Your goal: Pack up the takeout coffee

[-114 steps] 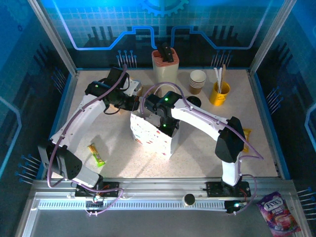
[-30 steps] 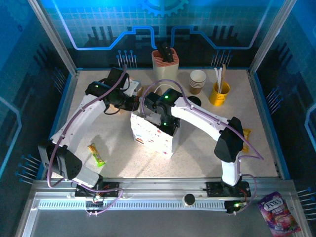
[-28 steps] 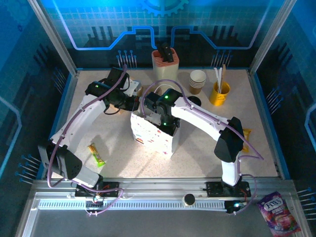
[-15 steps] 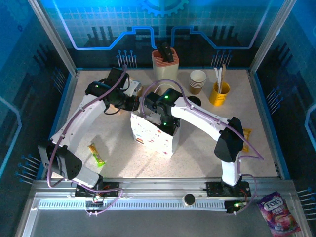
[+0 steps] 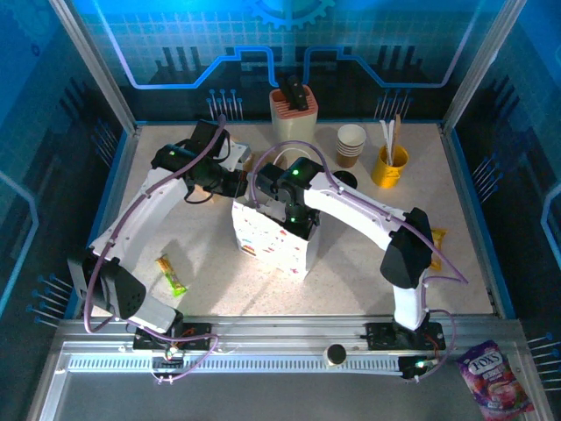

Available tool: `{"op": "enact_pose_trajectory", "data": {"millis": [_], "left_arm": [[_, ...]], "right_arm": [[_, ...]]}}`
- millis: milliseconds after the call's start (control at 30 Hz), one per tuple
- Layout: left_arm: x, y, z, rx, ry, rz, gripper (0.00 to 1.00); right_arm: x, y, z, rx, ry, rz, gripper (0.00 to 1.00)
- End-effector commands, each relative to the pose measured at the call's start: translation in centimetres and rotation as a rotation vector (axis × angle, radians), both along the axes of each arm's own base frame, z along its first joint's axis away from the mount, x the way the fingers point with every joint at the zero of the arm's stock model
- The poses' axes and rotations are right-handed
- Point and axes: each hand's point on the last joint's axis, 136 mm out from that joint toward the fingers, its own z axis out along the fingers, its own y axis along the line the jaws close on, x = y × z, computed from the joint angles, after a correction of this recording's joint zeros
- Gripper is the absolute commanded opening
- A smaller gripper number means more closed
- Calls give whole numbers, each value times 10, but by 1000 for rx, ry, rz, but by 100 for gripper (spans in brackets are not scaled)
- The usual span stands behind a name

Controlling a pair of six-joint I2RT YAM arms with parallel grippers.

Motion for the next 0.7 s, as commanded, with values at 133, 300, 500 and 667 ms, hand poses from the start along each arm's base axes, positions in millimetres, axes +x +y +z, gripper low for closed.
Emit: {"op": "enact_pose_trajectory", "data": {"millis": [133, 300, 500, 667], "left_arm": [[-5, 2, -7, 4, 17, -14, 0], [-5, 2, -7, 5, 19, -16, 0], [-6, 3, -8, 9, 21, -15, 0], [-6, 3, -8, 10, 20, -16, 0]], "right_arm": [[5, -5, -9, -35, -14, 7, 44], [4, -5, -10, -37, -7, 9, 44], [3, -5, -9, -31, -3, 7, 44], [1, -6, -7, -29, -2, 7, 44]]}}
